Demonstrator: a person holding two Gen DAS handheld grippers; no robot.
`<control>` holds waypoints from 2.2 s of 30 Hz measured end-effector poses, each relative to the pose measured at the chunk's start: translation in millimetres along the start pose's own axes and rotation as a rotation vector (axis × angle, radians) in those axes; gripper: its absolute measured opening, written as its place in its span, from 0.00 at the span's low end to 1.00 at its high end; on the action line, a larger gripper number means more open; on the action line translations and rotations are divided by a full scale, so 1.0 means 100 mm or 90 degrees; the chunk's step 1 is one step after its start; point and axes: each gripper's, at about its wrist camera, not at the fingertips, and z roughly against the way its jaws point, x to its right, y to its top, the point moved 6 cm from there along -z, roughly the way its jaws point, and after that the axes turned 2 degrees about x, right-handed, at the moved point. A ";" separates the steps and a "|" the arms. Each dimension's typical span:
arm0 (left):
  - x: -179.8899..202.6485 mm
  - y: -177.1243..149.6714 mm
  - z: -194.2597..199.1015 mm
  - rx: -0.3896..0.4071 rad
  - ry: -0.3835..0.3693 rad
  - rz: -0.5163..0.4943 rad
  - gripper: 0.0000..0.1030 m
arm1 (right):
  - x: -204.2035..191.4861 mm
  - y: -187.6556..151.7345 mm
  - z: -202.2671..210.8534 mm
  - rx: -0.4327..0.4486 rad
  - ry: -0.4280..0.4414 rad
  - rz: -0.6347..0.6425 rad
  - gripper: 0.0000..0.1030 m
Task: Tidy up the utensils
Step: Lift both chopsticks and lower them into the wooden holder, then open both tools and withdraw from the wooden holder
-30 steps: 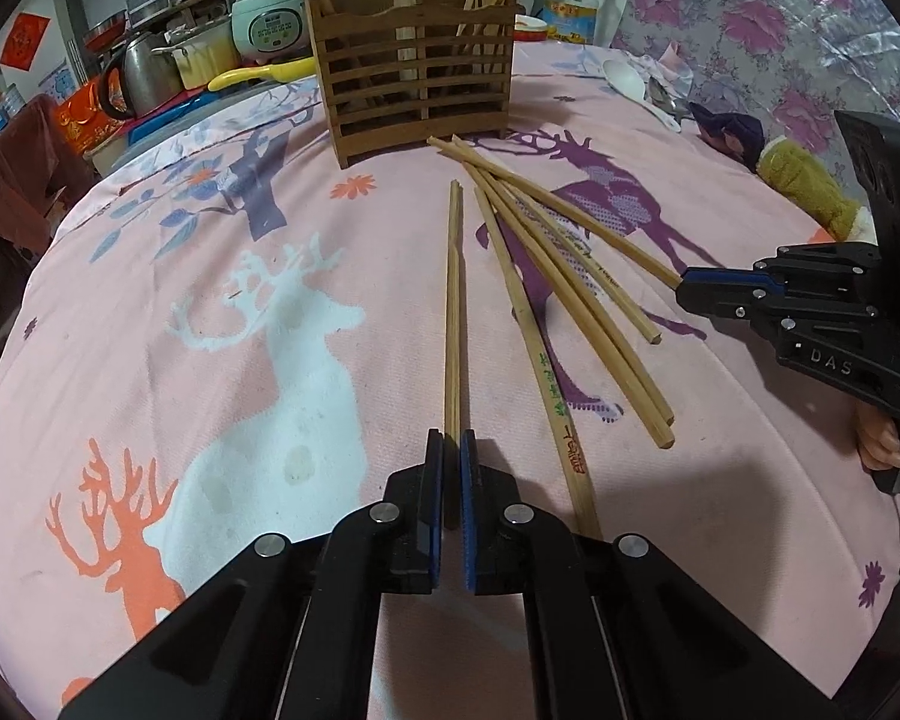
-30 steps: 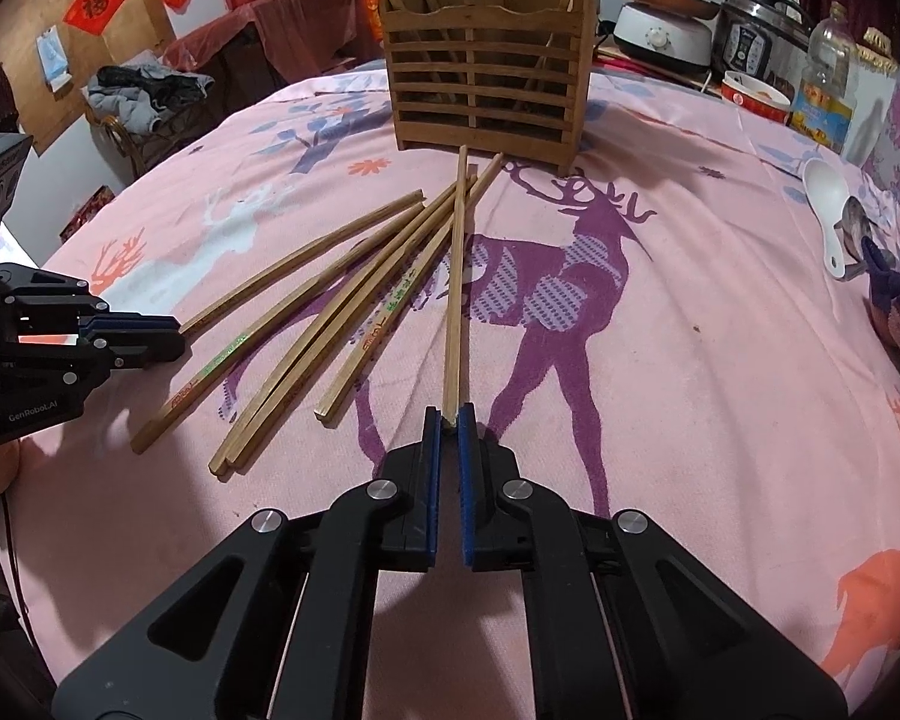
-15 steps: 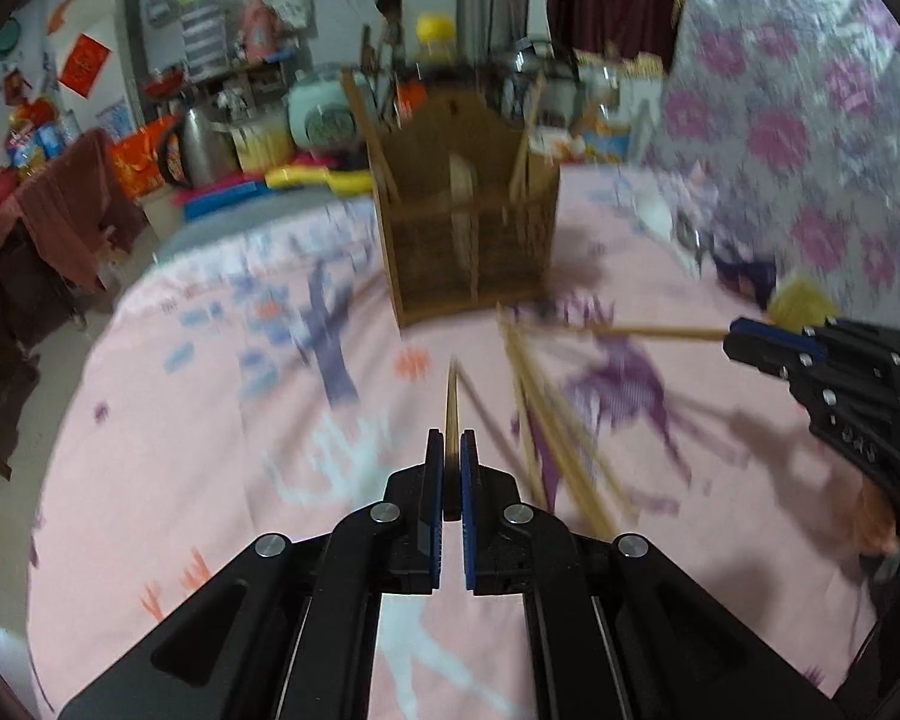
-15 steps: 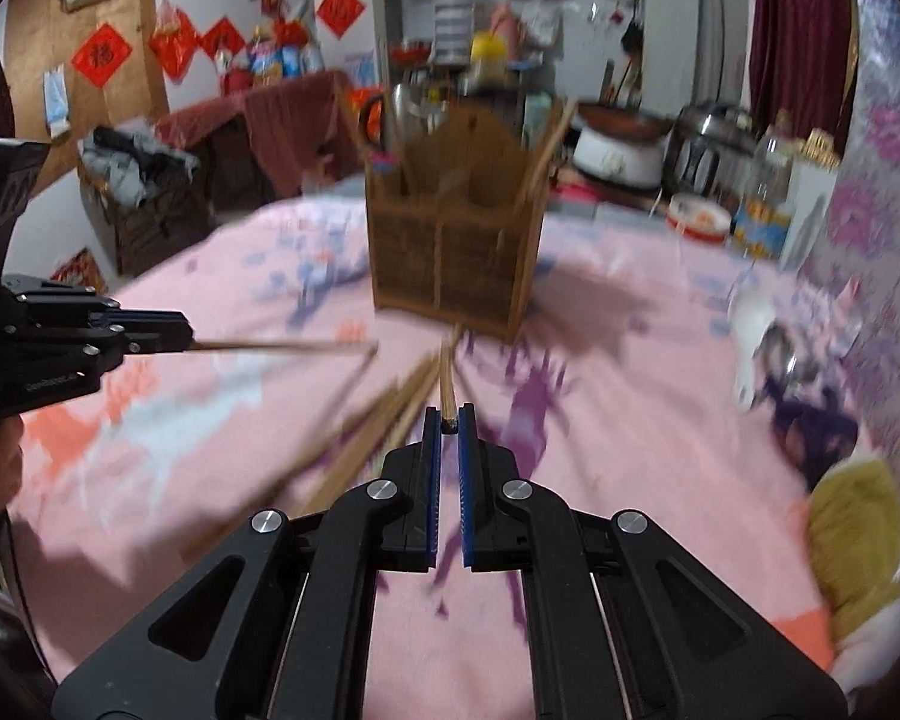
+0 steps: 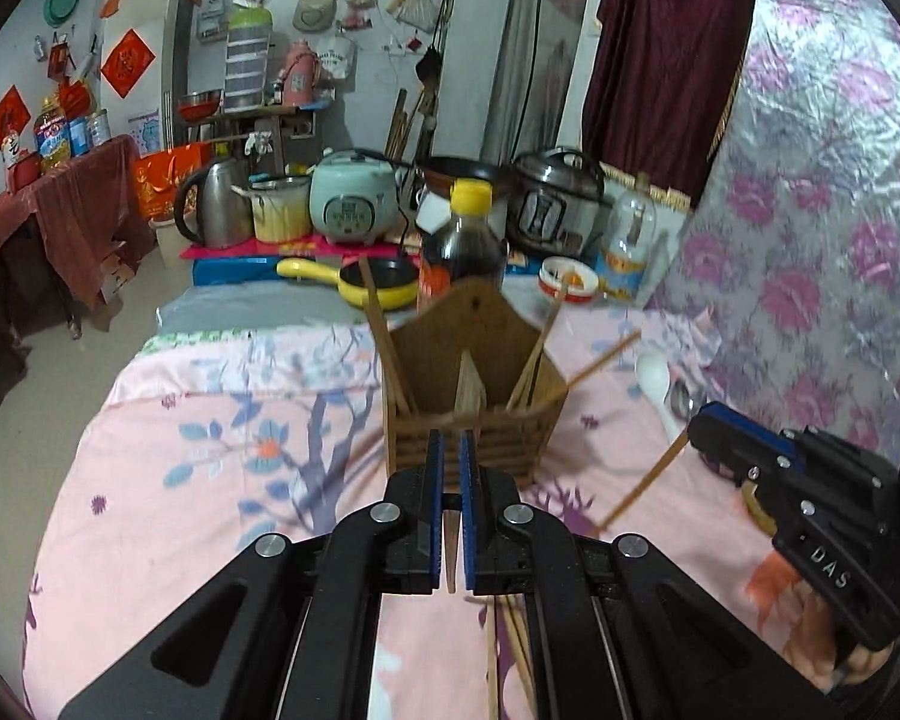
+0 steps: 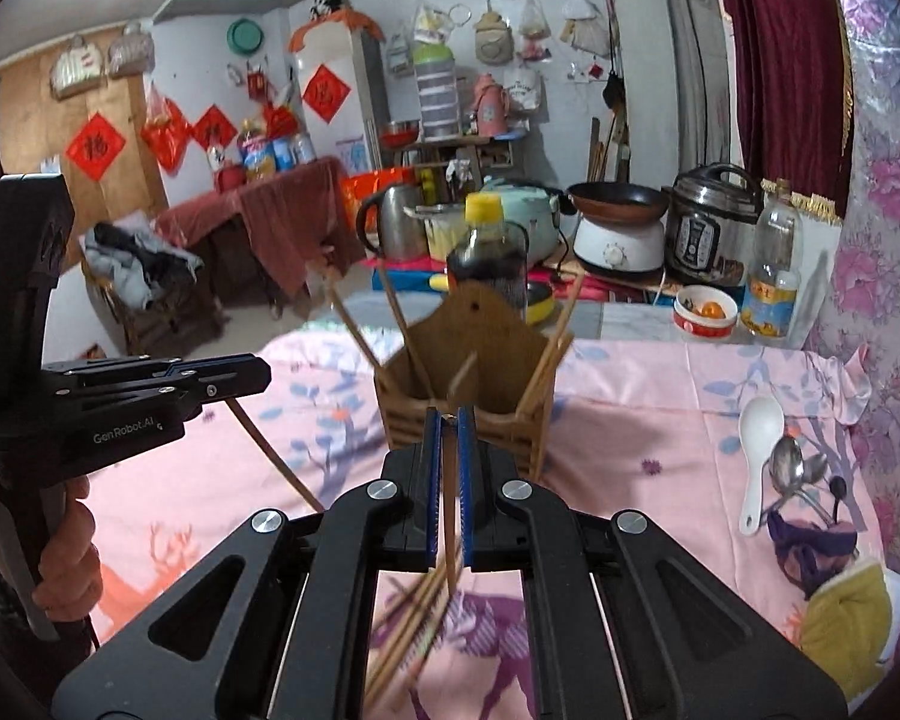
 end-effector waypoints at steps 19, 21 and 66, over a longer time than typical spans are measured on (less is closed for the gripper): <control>0.11 1.15 0.06 0.219 0.065 0.030 0.05 | -0.07 0.91 0.02 0.263 -0.086 0.011 0.06; 0.13 1.13 -0.07 0.215 0.070 0.026 0.05 | -0.04 0.93 -0.10 0.262 -0.091 0.015 0.06; -0.45 0.78 -0.61 0.101 0.062 0.116 0.94 | 0.36 0.64 -0.71 0.147 -0.155 -0.039 0.94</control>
